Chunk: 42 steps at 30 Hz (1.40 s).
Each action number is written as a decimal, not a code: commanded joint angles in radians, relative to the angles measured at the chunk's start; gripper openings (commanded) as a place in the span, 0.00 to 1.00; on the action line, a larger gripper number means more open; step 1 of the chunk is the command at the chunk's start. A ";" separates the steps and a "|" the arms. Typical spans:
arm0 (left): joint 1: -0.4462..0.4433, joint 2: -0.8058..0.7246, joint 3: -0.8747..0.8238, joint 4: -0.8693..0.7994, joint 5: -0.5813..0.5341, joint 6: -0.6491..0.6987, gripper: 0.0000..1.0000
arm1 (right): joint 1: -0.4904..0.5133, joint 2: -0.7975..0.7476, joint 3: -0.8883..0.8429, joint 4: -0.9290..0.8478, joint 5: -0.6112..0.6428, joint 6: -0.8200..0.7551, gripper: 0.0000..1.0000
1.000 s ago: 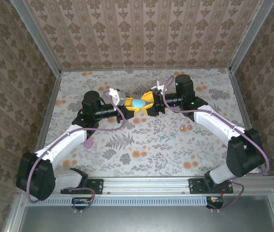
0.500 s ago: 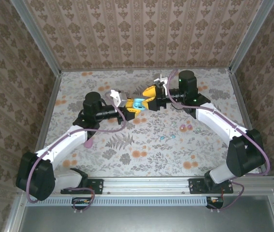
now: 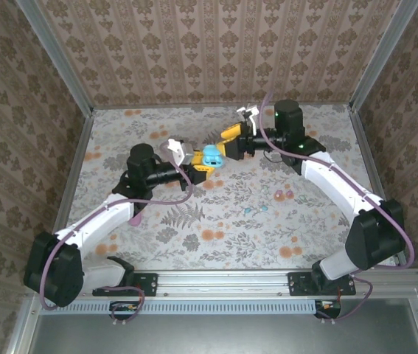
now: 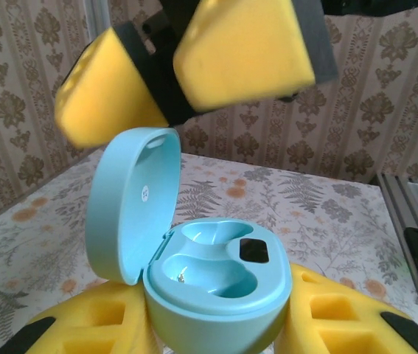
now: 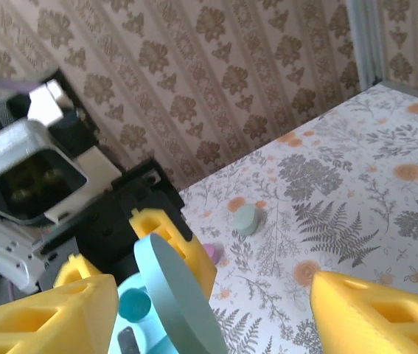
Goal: Insert the wireless bluetooth earbuds into the charging case
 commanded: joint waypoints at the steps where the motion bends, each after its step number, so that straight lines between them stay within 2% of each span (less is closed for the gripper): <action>1: -0.008 -0.017 -0.023 0.104 -0.056 -0.042 0.23 | -0.016 -0.057 0.015 -0.059 0.011 0.079 0.71; 3: -0.008 -0.013 -0.039 0.153 -0.079 -0.064 0.23 | -0.019 -0.093 -0.006 -0.066 0.054 0.101 0.73; 5: -0.008 -0.008 -0.057 0.202 -0.096 -0.082 0.23 | -0.034 -0.147 -0.022 -0.111 0.213 0.169 0.73; 10: -0.008 -0.005 -0.070 0.234 -0.099 -0.095 0.23 | -0.146 -0.179 -0.055 -0.325 0.427 0.246 0.57; 12: -0.008 -0.006 -0.080 0.246 -0.105 -0.097 0.23 | -0.189 -0.159 -0.060 -0.452 0.465 0.232 0.53; 15: -0.007 -0.022 -0.094 0.243 -0.126 -0.090 0.23 | -0.202 -0.116 -0.078 -0.622 0.474 0.178 0.49; 20: -0.005 -0.069 -0.120 0.222 -0.163 -0.066 0.23 | -0.180 -0.073 -0.165 -0.776 0.619 0.284 0.48; 30: 0.000 -0.124 -0.137 0.170 -0.203 -0.021 0.23 | -0.081 -0.170 -0.482 -0.605 0.647 0.587 0.54; 37: 0.004 -0.116 -0.131 0.167 -0.196 -0.010 0.23 | -0.005 -0.123 -0.529 -0.505 0.647 0.678 0.56; 42: 0.009 -0.113 -0.128 0.166 -0.194 -0.009 0.23 | 0.011 -0.066 -0.539 -0.436 0.643 0.714 0.56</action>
